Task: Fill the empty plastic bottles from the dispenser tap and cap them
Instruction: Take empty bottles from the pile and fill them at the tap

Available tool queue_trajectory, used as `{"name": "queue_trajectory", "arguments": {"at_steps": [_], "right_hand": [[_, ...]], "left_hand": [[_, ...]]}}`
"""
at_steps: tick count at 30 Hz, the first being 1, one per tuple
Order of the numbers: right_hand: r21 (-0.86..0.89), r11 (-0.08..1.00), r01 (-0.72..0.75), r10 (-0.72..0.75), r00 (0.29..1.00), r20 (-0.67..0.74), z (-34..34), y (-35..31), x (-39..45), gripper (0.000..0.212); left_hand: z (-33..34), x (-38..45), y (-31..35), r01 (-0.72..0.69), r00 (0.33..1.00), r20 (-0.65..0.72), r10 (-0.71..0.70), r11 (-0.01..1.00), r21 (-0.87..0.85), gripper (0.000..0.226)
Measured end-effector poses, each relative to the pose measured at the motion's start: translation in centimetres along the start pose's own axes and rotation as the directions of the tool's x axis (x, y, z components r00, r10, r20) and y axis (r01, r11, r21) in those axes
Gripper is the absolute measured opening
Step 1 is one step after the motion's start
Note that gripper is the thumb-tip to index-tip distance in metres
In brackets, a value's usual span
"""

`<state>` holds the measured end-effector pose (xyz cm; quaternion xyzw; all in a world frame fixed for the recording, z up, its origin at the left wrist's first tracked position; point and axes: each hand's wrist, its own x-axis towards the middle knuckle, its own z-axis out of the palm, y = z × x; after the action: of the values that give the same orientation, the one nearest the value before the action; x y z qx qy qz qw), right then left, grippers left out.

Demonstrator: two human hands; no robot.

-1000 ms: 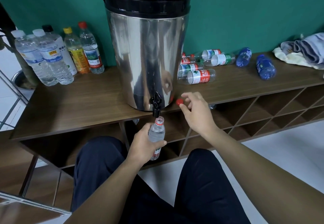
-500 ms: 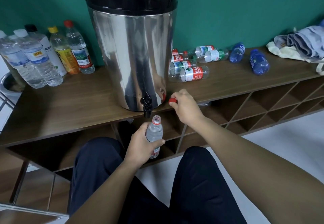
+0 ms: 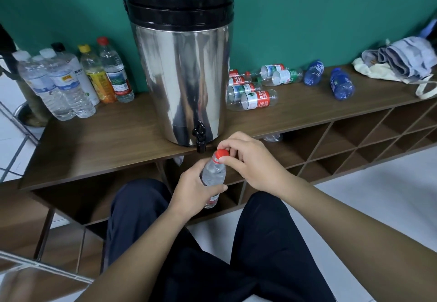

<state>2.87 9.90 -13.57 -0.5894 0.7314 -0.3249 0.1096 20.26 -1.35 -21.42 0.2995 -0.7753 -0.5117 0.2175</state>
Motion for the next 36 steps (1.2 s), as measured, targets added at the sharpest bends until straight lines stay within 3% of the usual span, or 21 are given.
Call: {"name": "queue_trajectory", "arguments": {"at_steps": [8, 11, 13, 18, 22, 26, 34, 36], "right_hand": [[-0.122, 0.969, 0.214, -0.180, 0.953, 0.244, -3.5, -5.3, 0.6, 0.030], [-0.182, 0.936, 0.301, -0.237, 0.922, 0.306, -4.9, -7.2, 1.6, 0.024], [-0.241, 0.916, 0.320, -0.248, 0.925, 0.288, -5.5, -8.5, 2.3, 0.020], [-0.378, 0.867, 0.325, -0.285, 0.945, 0.160, -5.7, -11.5, 3.7, 0.050], [-0.243, 0.896, 0.372, -0.314, 0.917, 0.246, -5.9, -13.6, 4.5, 0.053], [-0.175, 0.867, 0.466, -0.378, 0.845, 0.377, -6.0, -15.8, 6.4, 0.039], [-0.299, 0.793, 0.531, -0.399, 0.823, 0.404, -2.7, -20.6, 13.6, 0.028], [-0.397, 0.747, 0.533, -0.416, 0.841, 0.347, -1.2, -21.3, 15.0, 0.038]], "left_hand": [[-3.1, -3.1, 2.8, -0.031, 0.999, -0.007, 0.031, 1.000, 0.006, 0.066], [-4.7, -3.8, 3.7, -0.048, 0.999, 0.013, 0.048, 0.999, -0.013, 0.069], [-5.5, -4.4, 4.5, -0.065, 0.998, -0.016, 0.065, 0.998, -0.014, 0.070], [-7.1, -5.6, 5.9, -0.078, 0.993, -0.095, 0.071, 0.995, -0.067, 0.066], [-9.4, -5.8, 6.9, -0.093, 0.985, -0.153, 0.074, 0.988, -0.124, 0.070], [-12.2, -5.8, 7.3, -0.115, 0.979, -0.182, 0.093, 0.987, -0.117, 0.068], [-18.3, -4.4, 6.3, -0.088, 0.956, -0.283, 0.078, 0.996, -0.022, 0.070], [-19.5, -4.0, 6.2, -0.069, 0.946, -0.317, 0.075, 0.997, 0.031, 0.067]]}}
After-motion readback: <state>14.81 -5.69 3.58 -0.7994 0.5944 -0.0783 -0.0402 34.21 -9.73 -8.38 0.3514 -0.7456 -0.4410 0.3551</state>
